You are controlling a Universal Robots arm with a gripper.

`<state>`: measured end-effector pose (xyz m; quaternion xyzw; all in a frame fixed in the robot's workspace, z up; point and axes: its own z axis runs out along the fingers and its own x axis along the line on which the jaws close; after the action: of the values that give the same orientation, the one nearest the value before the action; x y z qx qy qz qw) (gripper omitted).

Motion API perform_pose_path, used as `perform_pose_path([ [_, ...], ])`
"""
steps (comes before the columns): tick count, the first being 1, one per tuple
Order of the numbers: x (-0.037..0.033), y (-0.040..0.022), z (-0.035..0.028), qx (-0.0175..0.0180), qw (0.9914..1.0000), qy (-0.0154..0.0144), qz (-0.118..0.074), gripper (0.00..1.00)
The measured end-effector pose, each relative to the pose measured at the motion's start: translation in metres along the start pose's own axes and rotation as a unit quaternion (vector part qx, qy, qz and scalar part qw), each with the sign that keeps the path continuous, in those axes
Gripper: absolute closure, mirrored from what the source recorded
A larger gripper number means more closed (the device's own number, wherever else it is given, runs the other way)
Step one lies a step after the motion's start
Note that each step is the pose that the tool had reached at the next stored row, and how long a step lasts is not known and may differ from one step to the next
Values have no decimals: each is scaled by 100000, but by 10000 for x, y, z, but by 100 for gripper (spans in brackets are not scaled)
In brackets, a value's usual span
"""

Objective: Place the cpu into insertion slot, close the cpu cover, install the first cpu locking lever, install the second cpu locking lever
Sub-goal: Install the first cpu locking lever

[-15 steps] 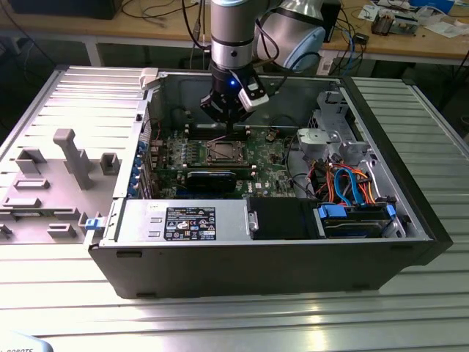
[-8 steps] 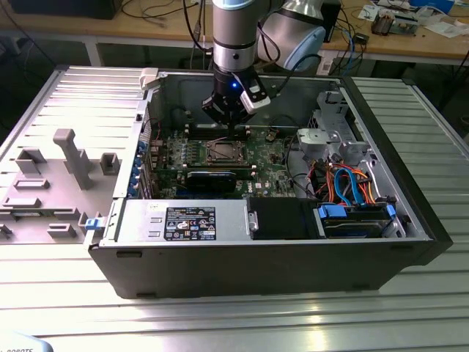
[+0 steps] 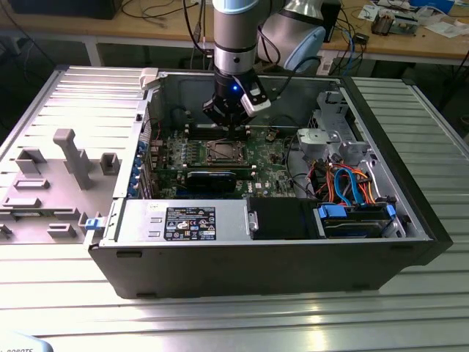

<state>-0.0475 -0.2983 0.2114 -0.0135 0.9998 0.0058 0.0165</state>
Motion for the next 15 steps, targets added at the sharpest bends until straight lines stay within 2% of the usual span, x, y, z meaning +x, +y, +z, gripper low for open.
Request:
perform_pose_path([
  [6,-18,-1,54,3,100000,-1,0,89],
  [13,-21,-1,33,56,100000,-2,-4,89],
  [15,-25,-1,39,331,99999,9,-15,89],
])
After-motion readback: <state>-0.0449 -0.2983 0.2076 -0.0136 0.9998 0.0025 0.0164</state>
